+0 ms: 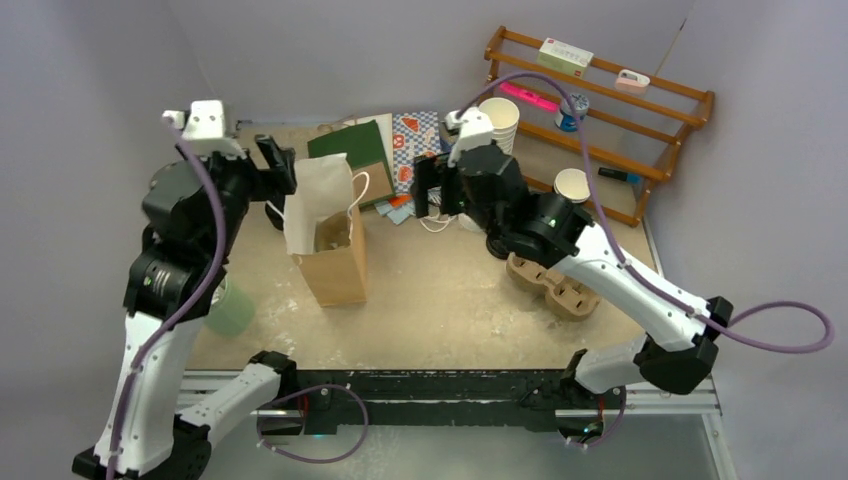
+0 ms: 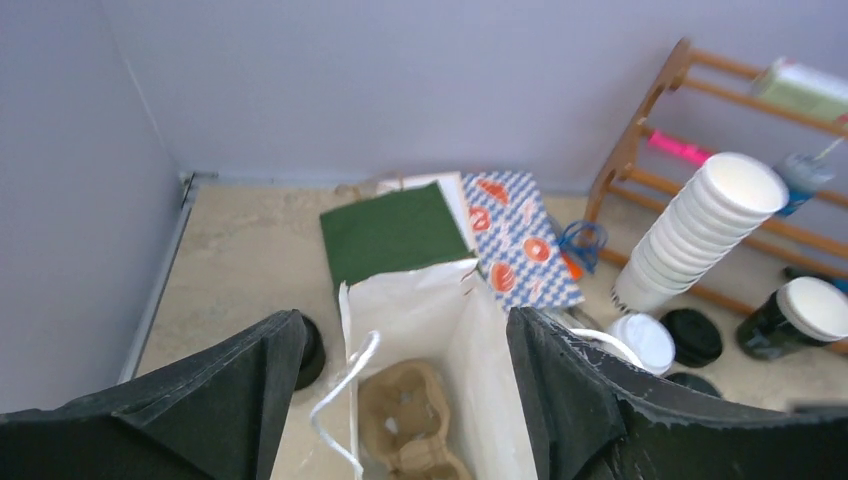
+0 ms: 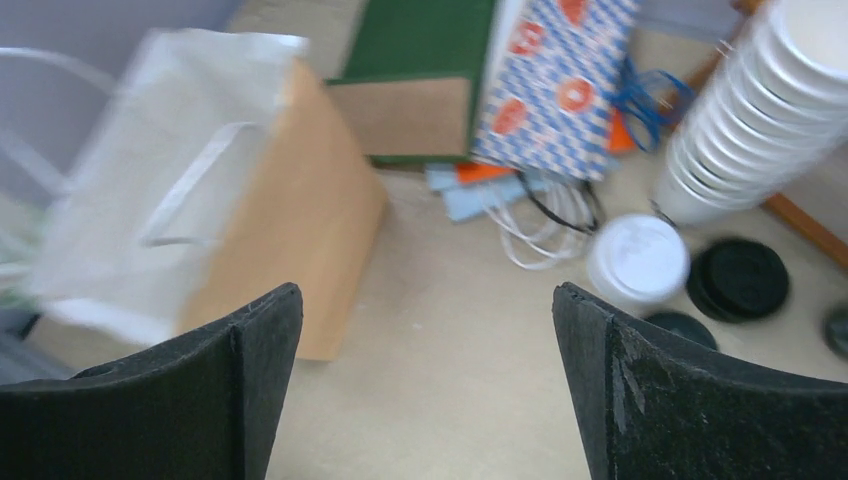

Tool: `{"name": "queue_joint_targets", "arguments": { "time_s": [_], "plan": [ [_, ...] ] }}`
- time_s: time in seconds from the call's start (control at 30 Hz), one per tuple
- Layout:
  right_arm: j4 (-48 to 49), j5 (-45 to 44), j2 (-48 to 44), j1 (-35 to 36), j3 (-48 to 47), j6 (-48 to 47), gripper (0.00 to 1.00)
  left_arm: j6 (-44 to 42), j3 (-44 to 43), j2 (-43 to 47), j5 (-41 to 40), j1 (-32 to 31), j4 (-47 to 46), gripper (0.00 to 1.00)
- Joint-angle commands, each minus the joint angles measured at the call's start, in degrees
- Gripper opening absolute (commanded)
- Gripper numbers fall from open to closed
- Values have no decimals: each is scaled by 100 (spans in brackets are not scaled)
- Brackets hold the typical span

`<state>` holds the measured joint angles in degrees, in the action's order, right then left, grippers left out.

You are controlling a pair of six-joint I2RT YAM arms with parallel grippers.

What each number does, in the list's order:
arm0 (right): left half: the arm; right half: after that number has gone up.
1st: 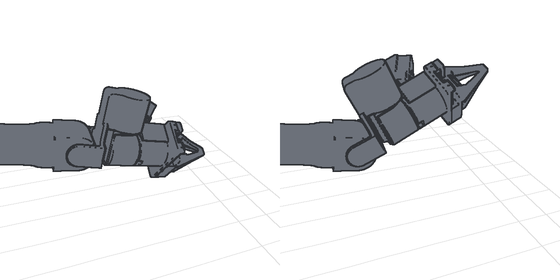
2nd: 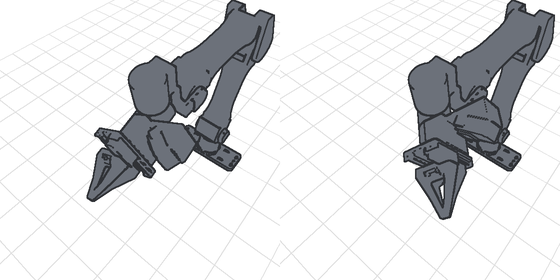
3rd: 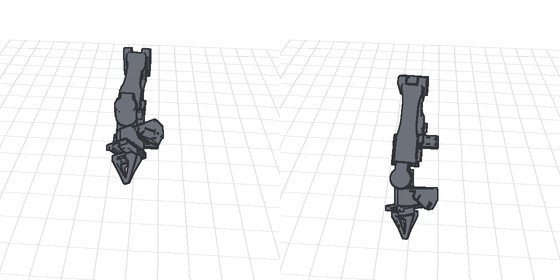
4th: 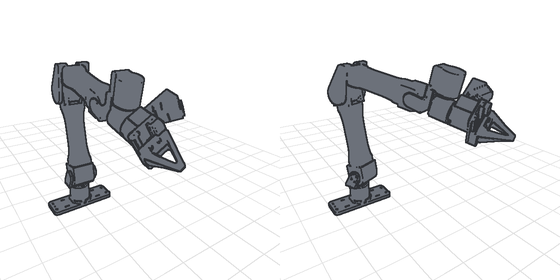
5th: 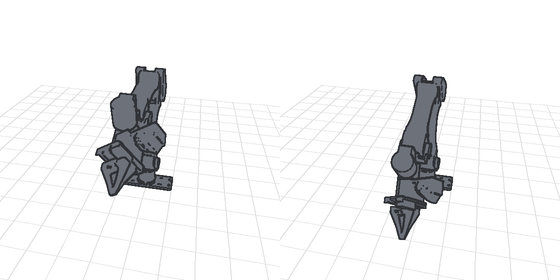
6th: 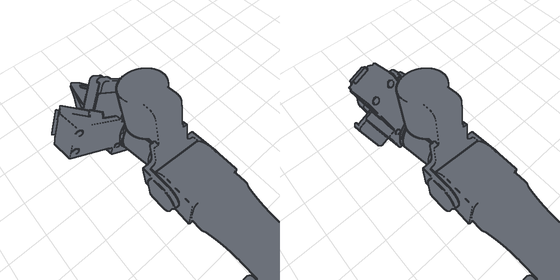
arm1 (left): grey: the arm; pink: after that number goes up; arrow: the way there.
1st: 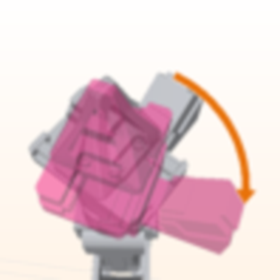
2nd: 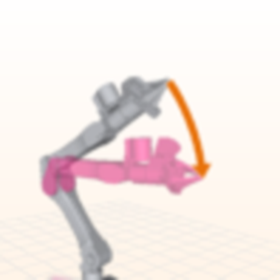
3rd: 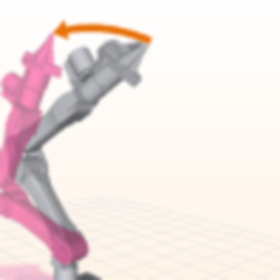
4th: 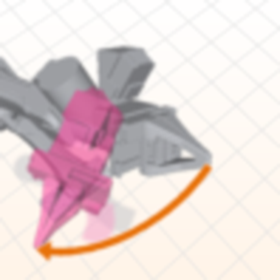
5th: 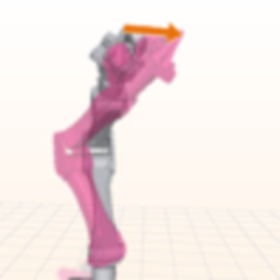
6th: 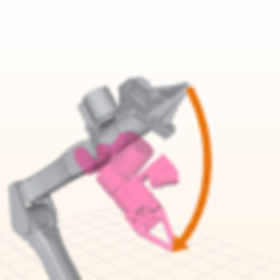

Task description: Pack the takeout coffee

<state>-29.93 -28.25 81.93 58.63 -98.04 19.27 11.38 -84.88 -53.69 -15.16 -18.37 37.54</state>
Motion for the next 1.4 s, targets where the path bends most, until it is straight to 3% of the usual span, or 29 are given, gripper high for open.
{"name": "queue_joint_targets", "arguments": {
  "time_s": [0.0, 0.13, 0.2, 0.27, 0.33, 0.5, 0.67, 0.97, 1.37],
  "plan": [
    [218, 461, -510, -1064, 1196, 415, 94, -39, 102, 360, 712, 44, -1026, 78],
    [642, 334, -822, -1457, 2337, 871, 84, 411, 24, -199, 2742, 36, -1667, 71],
    [727, -69, -845, -1527, 2775, 1206, 63, 1013, 103, -561, 3823, 28, -2231, 64],
    [869, -306, -801, -1578, 3200, 1453, 49, 1456, 460, -744, 4505, -83, -3086, 57],
    [993, -296, -691, -1615, 3529, 1673, 40, 1421, 692, -880, 4145, -527, -3405, 56],
    [993, -275, -235, -1617, 3812, 2197, 27, 755, 422, -1663, 3024, -2212, -2854, 59],
    [784, -632, 63, -1642, 3969, 2581, 0, 805, 735, -1700, 2617, -2513, -2874, 59],
    [1022, -498, -28, -2044, 4780, 2845, 0, 472, 879, -1115, 1412, -2509, -2180, 67],
    [-169, -1128, -377, -3169, 5053, 3483, 0, 391, 916, -1030, 887, -2509, -1974, 71]
  ]
}}
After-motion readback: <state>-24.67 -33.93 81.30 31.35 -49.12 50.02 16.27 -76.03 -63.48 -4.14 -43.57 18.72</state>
